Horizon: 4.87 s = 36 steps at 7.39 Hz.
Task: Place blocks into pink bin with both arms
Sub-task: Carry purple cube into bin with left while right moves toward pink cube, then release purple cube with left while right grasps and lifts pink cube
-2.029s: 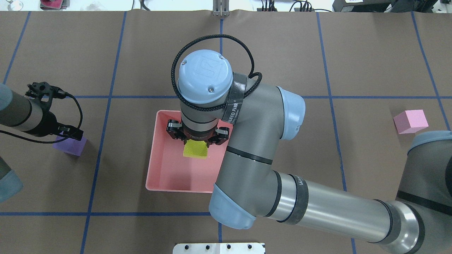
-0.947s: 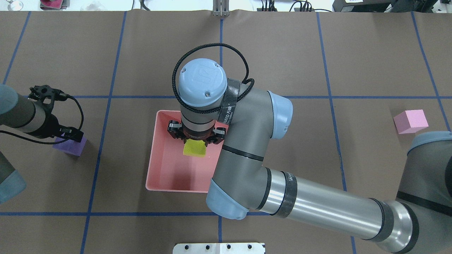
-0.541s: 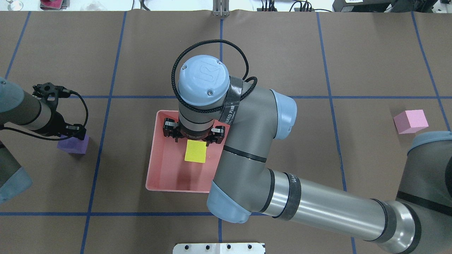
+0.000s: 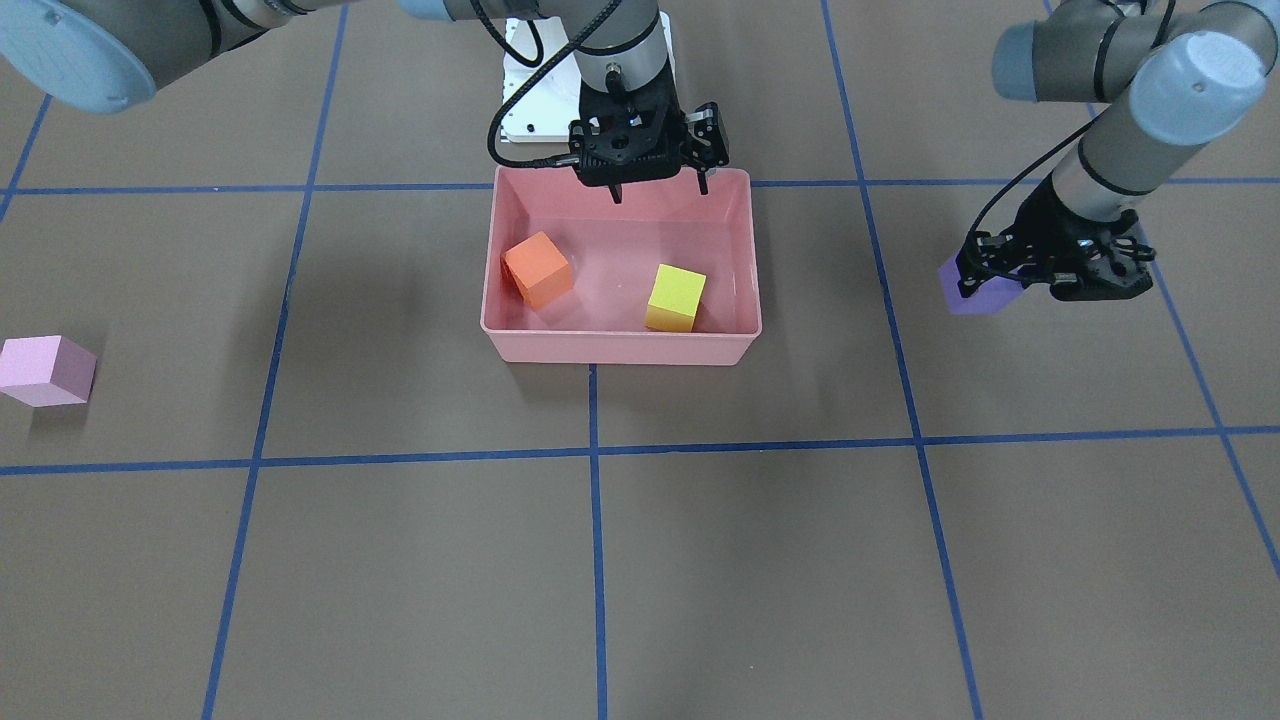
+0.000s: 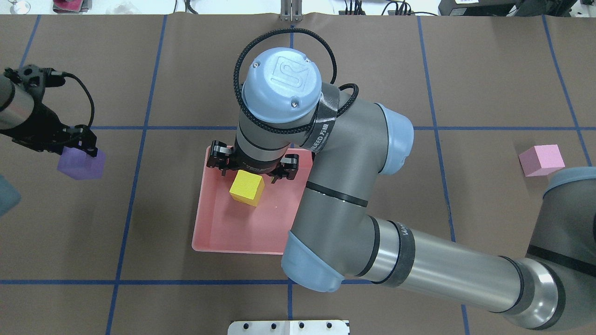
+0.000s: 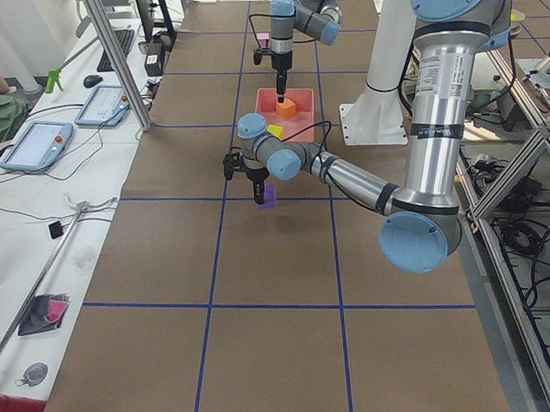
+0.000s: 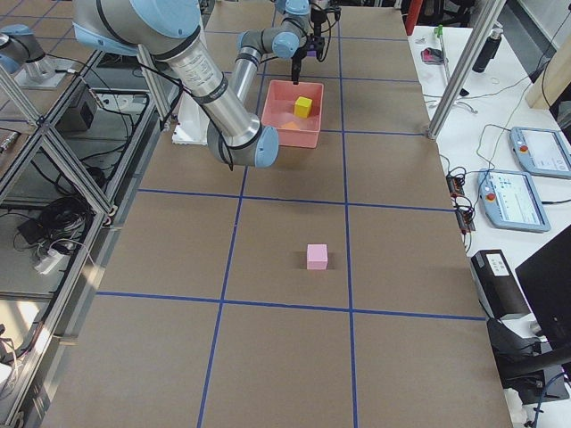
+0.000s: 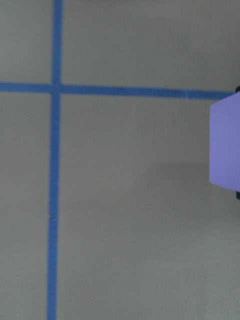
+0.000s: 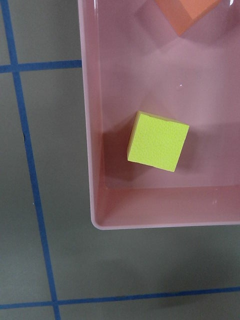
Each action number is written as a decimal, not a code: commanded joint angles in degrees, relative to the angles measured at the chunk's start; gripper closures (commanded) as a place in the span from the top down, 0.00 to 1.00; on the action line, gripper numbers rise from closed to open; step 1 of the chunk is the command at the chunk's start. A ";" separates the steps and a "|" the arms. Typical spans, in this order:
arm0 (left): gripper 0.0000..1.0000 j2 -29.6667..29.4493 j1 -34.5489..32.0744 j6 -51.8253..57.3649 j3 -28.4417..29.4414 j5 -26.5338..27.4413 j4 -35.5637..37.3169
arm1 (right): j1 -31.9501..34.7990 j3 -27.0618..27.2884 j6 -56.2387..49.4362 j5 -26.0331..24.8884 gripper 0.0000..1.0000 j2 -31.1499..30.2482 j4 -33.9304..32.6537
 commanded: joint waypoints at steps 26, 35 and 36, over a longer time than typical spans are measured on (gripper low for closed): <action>0.00 -35.12 29.77 -35.24 -3.08 20.82 25.88 | 33.48 -10.67 -56.58 12.77 1.00 -48.53 20.23; 1.00 -34.68 32.50 -35.16 -3.43 24.51 23.86 | 38.20 -4.47 -56.49 22.48 0.00 -46.95 15.52; 1.00 -34.68 31.89 -34.63 -4.39 24.60 23.86 | 40.75 -0.61 -56.49 24.96 0.00 -43.38 7.74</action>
